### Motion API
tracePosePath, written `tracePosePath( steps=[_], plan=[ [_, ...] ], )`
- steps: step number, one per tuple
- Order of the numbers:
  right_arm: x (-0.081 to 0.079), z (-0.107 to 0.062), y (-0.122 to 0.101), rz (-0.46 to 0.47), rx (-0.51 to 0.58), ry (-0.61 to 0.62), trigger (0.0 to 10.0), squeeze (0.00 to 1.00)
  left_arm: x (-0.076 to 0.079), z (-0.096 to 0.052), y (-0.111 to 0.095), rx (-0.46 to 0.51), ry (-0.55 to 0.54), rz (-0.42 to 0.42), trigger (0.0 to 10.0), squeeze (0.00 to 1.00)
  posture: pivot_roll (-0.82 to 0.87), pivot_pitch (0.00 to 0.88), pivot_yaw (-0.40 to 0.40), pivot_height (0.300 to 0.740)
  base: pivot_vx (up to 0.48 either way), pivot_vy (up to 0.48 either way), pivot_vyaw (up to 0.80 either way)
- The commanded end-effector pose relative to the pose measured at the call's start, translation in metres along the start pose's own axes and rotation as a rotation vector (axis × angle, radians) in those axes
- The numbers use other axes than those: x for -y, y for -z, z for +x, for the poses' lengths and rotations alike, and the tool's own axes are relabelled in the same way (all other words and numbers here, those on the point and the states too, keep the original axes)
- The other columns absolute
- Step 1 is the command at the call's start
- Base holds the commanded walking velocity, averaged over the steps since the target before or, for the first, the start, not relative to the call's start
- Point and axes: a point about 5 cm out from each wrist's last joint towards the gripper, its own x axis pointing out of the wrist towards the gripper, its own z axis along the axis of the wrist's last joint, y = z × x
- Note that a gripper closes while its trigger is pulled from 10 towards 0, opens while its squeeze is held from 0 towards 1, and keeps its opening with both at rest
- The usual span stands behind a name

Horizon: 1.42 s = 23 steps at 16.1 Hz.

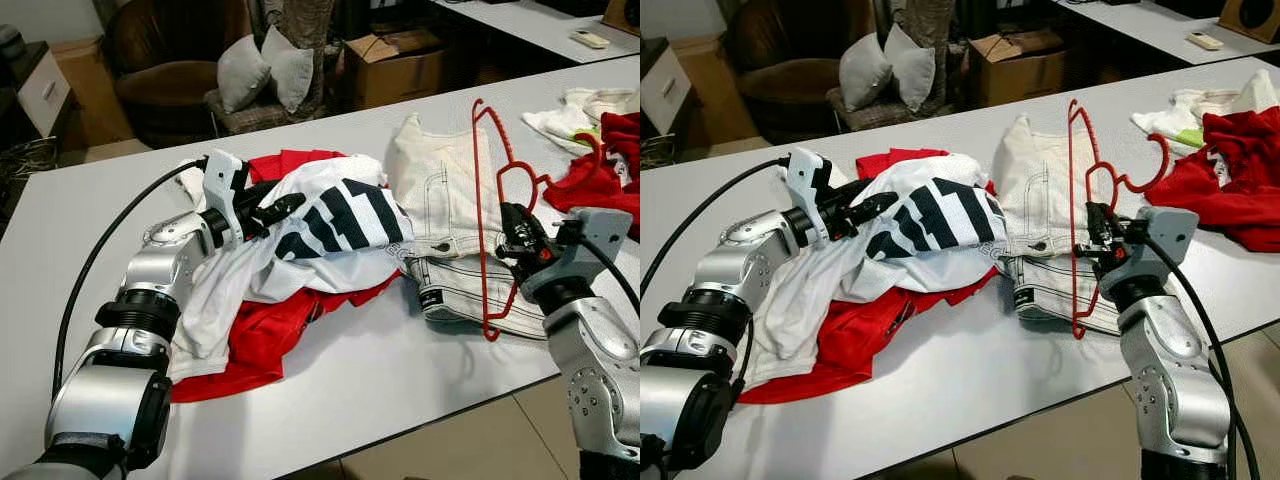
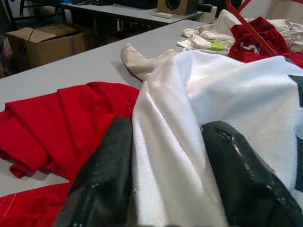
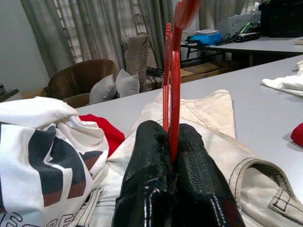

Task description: Hang hanger

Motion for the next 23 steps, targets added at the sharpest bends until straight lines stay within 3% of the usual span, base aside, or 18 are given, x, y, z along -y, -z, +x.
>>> tracePosePath(
  steps=[1,6,9,10,12,14,15,16,18,19,20,21,23],
  plan=[
    [-0.003,0.000,-0.003,-0.006,0.004,-0.019,10.0,0.00,-0.005,-0.003,-0.005,0.009,-0.019,0.013,0.0,0.00,-0.22,0.000,0.104,0.740,0.000,0.000,0.00],
    [-0.004,0.000,-0.002,-0.019,-0.005,-0.053,10.0,0.00,-0.009,-0.002,-0.013,0.054,-0.062,0.056,0.0,0.00,-0.21,0.000,0.099,0.740,0.000,0.000,0.00],
    [-0.014,-0.001,-0.009,-0.094,-0.024,-0.249,10.0,0.00,-0.018,-0.003,-0.046,0.089,-0.157,0.298,0.0,0.00,-0.21,0.000,0.098,0.740,0.000,0.000,0.00],
    [-0.018,-0.004,-0.016,-0.139,-0.037,-0.361,10.0,0.00,-0.018,-0.002,-0.073,0.142,-0.158,0.407,0.0,0.00,-0.20,0.000,0.105,0.740,0.000,0.000,0.00],
    [-0.020,-0.008,-0.020,-0.183,-0.052,-0.429,10.0,0.00,-0.017,0.000,-0.089,0.167,-0.157,0.471,0.0,0.00,-0.20,0.000,0.105,0.740,0.000,0.000,0.00],
    [-0.017,-0.013,-0.033,-0.273,-0.066,-0.506,10.0,0.00,-0.009,0.002,-0.142,0.281,-0.147,0.657,0.0,0.00,-0.21,0.000,0.109,0.740,0.000,0.000,0.00],
    [-0.009,-0.009,-0.041,-0.303,-0.037,-0.458,10.0,0.00,-0.004,0.002,-0.163,0.340,-0.129,0.702,0.0,0.00,-0.21,0.000,0.111,0.740,0.000,0.000,0.00],
    [0.000,-0.004,-0.051,-0.338,0.003,-0.381,10.0,0.00,-0.002,0.005,-0.172,0.279,-0.099,0.740,0.0,0.00,-0.21,0.000,0.116,0.740,0.000,0.000,0.00],
    [0.012,0.002,-0.052,-0.320,-0.001,-0.243,10.0,0.00,-0.009,0.008,-0.154,0.124,-0.064,0.657,0.0,0.00,-0.22,0.000,0.126,0.740,0.000,0.000,0.00],
    [0.020,0.002,-0.049,-0.299,-0.011,-0.158,10.0,0.00,-0.015,0.009,-0.133,0.056,-0.069,0.575,1.4,0.00,-0.22,0.000,0.129,0.740,0.000,0.000,0.00],
    [0.023,-0.002,-0.038,-0.257,-0.041,-0.113,10.0,0.00,-0.017,0.013,-0.098,0.054,-0.056,0.346,10.0,0.00,-0.23,0.000,0.132,0.740,0.000,0.000,0.00],
    [0.018,-0.005,-0.032,-0.250,-0.060,-0.138,10.0,0.00,-0.018,0.013,-0.081,0.044,-0.068,0.248,10.0,1.00,-0.23,0.000,0.133,0.740,0.000,0.000,0.00],
    [0.006,-0.014,-0.025,-0.248,-0.097,-0.244,10.0,0.00,-0.019,0.011,-0.055,-0.004,-0.084,0.159,10.0,1.00,-0.24,0.000,0.129,0.740,0.000,0.000,0.00]
  ],
)
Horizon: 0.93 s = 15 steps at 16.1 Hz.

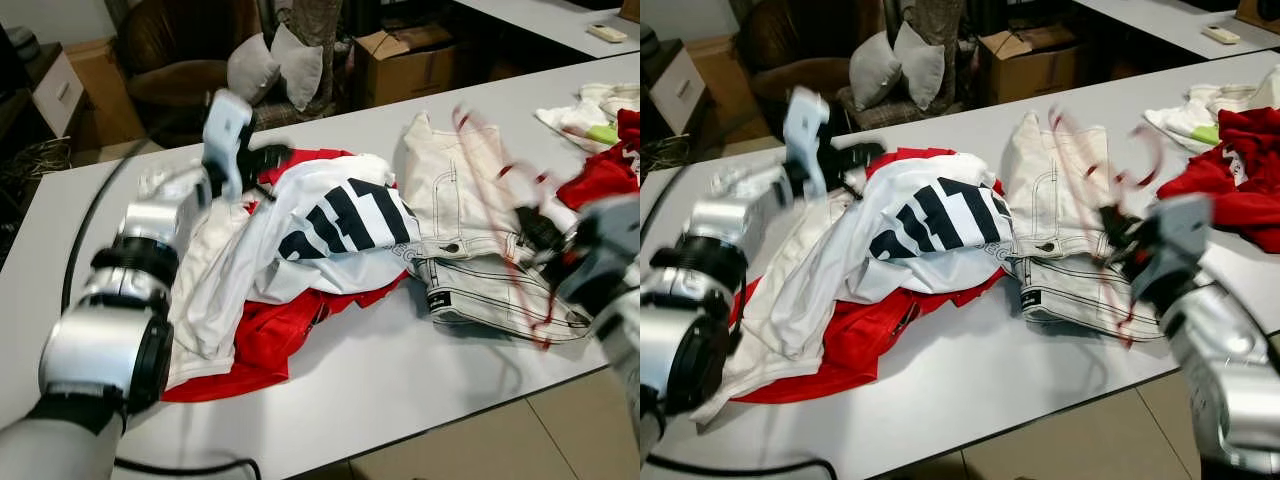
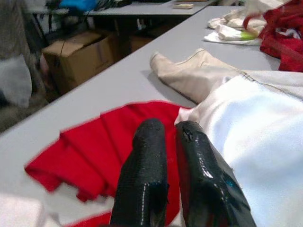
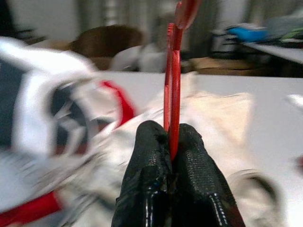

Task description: Hang hanger

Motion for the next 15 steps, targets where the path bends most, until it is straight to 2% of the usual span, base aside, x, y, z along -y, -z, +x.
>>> tracePosePath(
  steps=[1,4,5,7,8,10,11,12,13,14,15],
  plan=[
    [-0.006,0.001,-0.008,-0.014,0.018,-0.048,10.0,0.00,-0.003,-0.003,-0.004,0.029,-0.008,-0.031,10.0,1.00,-0.24,0.000,0.124,0.740,0.000,0.000,0.00],
    [-0.004,0.000,-0.011,-0.017,0.015,-0.048,10.0,0.00,0.001,-0.006,0.006,0.053,0.010,-0.114,10.0,1.00,-0.25,0.000,0.115,0.740,0.000,0.000,0.00],
    [-0.004,0.000,-0.010,-0.018,0.010,-0.054,10.0,0.00,0.001,-0.006,0.004,0.104,0.017,-0.206,10.0,1.00,-0.25,0.000,0.113,0.740,0.000,0.000,0.00],
    [-0.006,0.000,-0.010,-0.017,0.006,-0.064,10.0,0.00,0.001,-0.008,0.001,0.159,0.030,-0.309,10.0,1.00,-0.24,0.000,0.111,0.740,0.000,0.000,0.00],
    [-0.007,0.001,-0.009,-0.015,0.005,-0.072,10.0,0.00,0.004,-0.009,0.002,0.173,0.074,-0.345,10.0,1.00,-0.24,0.000,0.111,0.740,0.000,0.000,0.00],
    [-0.008,0.002,-0.009,-0.015,0.003,-0.078,10.0,0.00,0.009,-0.011,0.004,0.157,0.131,-0.343,10.0,1.00,-0.24,0.000,0.113,0.740,0.000,0.000,0.00],
    [-0.009,0.002,-0.008,-0.016,0.001,-0.083,10.0,0.00,0.011,-0.011,0.011,0.105,0.133,-0.307,10.0,1.00,-0.24,0.000,0.114,0.740,0.000,0.000,0.00],
    [-0.011,0.001,-0.009,-0.019,-0.002,-0.091,10.0,0.00,0.012,-0.011,0.021,0.017,0.088,-0.181,10.0,0.00,-0.25,0.000,0.114,0.740,0.000,0.000,0.00],
    [-0.012,0.001,-0.009,-0.021,-0.003,-0.095,10.0,0.00,0.009,-0.011,0.026,-0.047,0.027,-0.052,10.0,0.00,-0.25,0.000,0.113,0.740,0.000,0.000,0.00],
    [-0.012,0.000,-0.009,-0.021,-0.003,-0.097,10.0,0.00,0.008,-0.011,0.028,-0.068,0.011,-0.017,10.0,0.00,-0.24,0.000,0.111,0.740,0.000,0.000,0.00],
    [-0.013,0.000,-0.009,-0.019,-0.004,-0.104,10.0,0.00,0.009,-0.011,0.025,-0.046,0.010,-0.057,10.0,0.00,-0.24,0.000,0.110,0.740,0.000,0.000,0.00]
  ],
)
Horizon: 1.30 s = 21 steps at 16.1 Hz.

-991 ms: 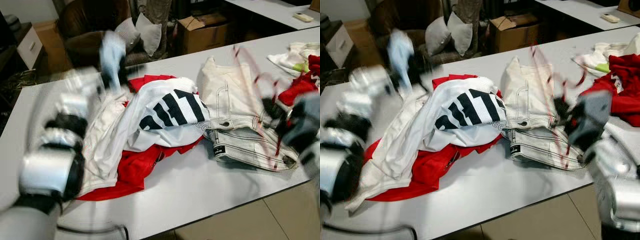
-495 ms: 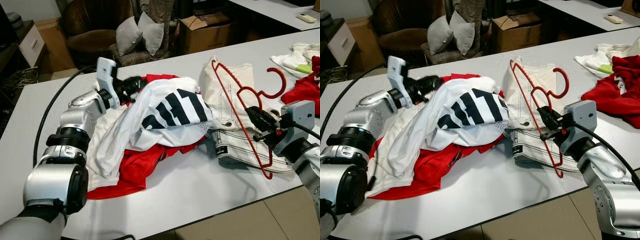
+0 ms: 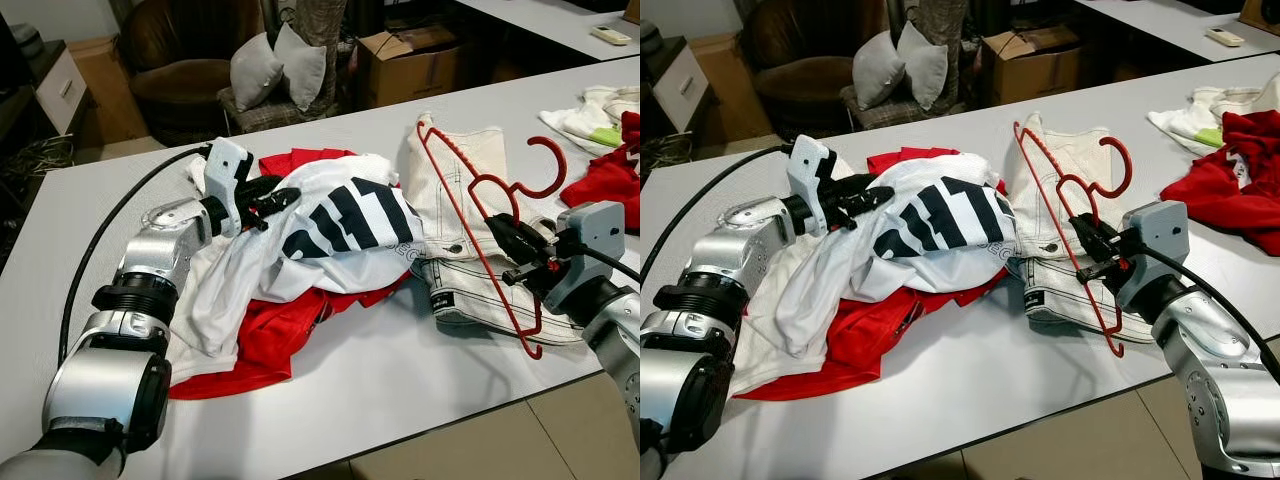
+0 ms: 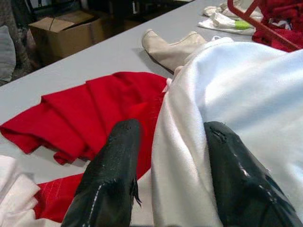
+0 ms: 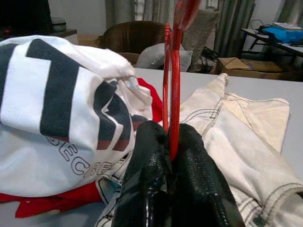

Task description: Hang hanger

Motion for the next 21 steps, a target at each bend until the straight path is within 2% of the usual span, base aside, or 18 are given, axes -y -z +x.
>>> tracePosePath(
  steps=[1,2,3,6,11,16,19,21],
  plan=[
    [-0.005,0.001,-0.004,-0.010,0.005,-0.031,10.0,0.00,-0.001,-0.003,-0.006,0.021,0.009,-0.008,5.6,0.00,-0.24,0.000,0.107,0.740,0.000,0.000,0.00],
    [-0.005,0.001,-0.004,-0.010,0.006,-0.032,10.0,0.00,0.001,-0.003,-0.006,0.037,0.034,-0.026,3.7,0.00,-0.24,0.000,0.107,0.740,0.000,0.000,0.00],
    [-0.005,0.002,-0.004,-0.010,0.006,-0.033,10.0,0.00,0.002,-0.004,-0.006,0.048,0.046,-0.037,0.0,0.00,-0.24,0.000,0.107,0.740,0.000,0.000,0.00],
    [-0.006,0.002,-0.003,-0.007,0.004,-0.038,10.0,0.00,0.009,-0.002,-0.006,0.101,0.086,-0.025,0.0,0.00,-0.24,0.000,0.108,0.740,0.000,0.000,0.00],
    [-0.009,0.003,-0.004,-0.014,0.000,-0.082,10.0,0.00,0.012,0.000,0.003,0.028,0.081,0.010,0.0,0.00,-0.24,0.000,0.099,0.740,0.000,0.000,0.00],
    [-0.015,0.000,-0.009,-0.071,-0.018,-0.196,10.0,0.00,0.010,0.000,-0.008,0.106,0.065,0.025,0.0,0.00,-0.24,0.000,0.094,0.740,0.000,0.000,0.00],
    [-0.016,-0.008,-0.012,-0.114,-0.048,-0.276,10.0,0.00,0.002,-0.004,-0.036,0.204,0.015,0.105,0.0,0.00,-0.23,0.000,0.096,0.740,0.000,0.000,0.00],
    [-0.017,-0.011,-0.015,-0.103,-0.043,-0.322,10.0,0.00,0.000,-0.002,-0.058,0.254,0.010,0.155,0.0,0.00,-0.23,0.000,0.105,0.740,0.000,0.000,0.00]
  ],
)
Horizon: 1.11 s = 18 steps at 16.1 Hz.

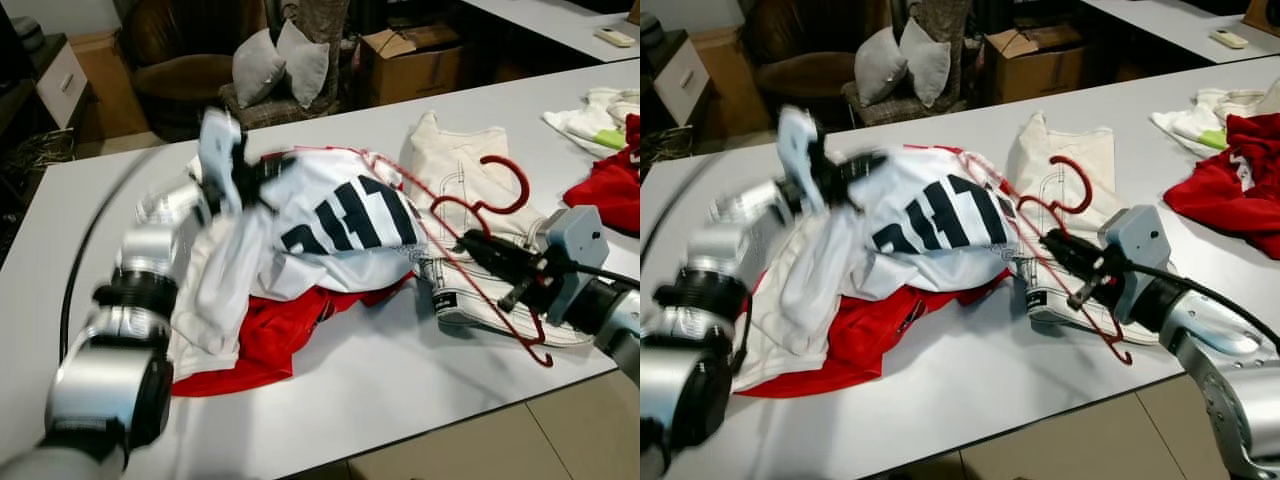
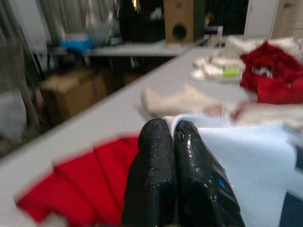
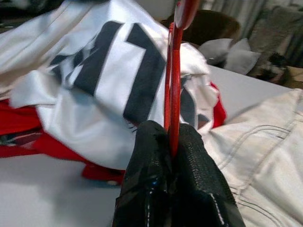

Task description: Hang hanger

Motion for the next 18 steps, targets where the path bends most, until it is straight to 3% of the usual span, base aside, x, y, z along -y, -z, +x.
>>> tracePosePath(
  steps=[1,2,4,6,8,9,10,12,14,16,18],
  plan=[
    [-0.004,-0.002,-0.006,-0.004,0.016,-0.038,10.0,0.00,-0.006,0.002,-0.019,0.025,-0.022,0.109,0.0,0.00,-0.23,0.000,0.108,0.740,0.000,0.000,0.00],
    [-0.004,-0.002,-0.006,-0.004,0.016,-0.038,10.0,0.00,-0.006,0.002,-0.019,0.025,-0.022,0.109,0.0,0.00,-0.23,0.000,0.108,0.740,0.000,0.000,0.00],
    [0.013,-0.001,-0.011,-0.037,0.062,0.120,10.0,0.00,-0.015,0.012,-0.052,0.029,-0.103,0.386,0.0,0.00,-0.23,0.000,0.116,0.740,0.000,0.000,0.00],
    [0.043,-0.002,-0.023,-0.046,0.147,0.386,10.0,0.00,-0.024,0.016,-0.107,0.114,-0.207,0.639,0.0,0.00,-0.23,0.000,0.118,0.740,0.000,0.000,0.00],
    [0.058,-0.008,-0.034,-0.039,0.218,0.508,10.0,0.00,-0.024,0.010,-0.161,0.280,-0.264,0.766,0.0,0.00,-0.23,0.000,0.117,0.740,0.000,0.000,0.00],
    [0.058,-0.008,-0.034,-0.039,0.218,0.508,10.0,0.00,-0.024,0.010,-0.161,0.280,-0.264,0.766,0.0,0.00,-0.23,0.000,0.117,0.740,0.000,0.000,0.00],
    [0.066,-0.014,-0.041,-0.021,0.280,0.587,10.0,0.00,-0.010,-0.006,-0.219,0.543,-0.233,0.858,0.0,0.00,-0.22,0.000,0.114,0.740,0.000,0.000,0.00],
    [0.066,-0.016,-0.043,-0.014,0.309,0.604,10.0,0.00,0.007,-0.021,-0.245,0.732,-0.128,0.914,0.0,0.00,-0.21,0.000,0.113,0.740,0.000,0.000,0.00],
    [0.060,-0.011,-0.042,-0.012,0.315,0.584,10.0,0.00,0.020,-0.024,-0.207,0.644,0.085,0.833,0.0,0.00,-0.21,0.000,0.110,0.740,0.000,0.000,0.00],
    [0.054,-0.008,-0.039,-0.002,0.308,0.542,10.0,0.00,0.029,-0.032,-0.145,0.386,0.270,0.708,0.0,0.00,-0.19,0.000,0.098,0.740,0.000,0.000,0.00],
    [0.050,-0.004,-0.035,-0.001,0.284,0.499,10.0,0.00,0.042,-0.047,-0.082,0.161,0.386,0.573,0.0,0.00,-0.19,0.000,0.088,0.740,0.000,0.000,0.00]
  ],
)
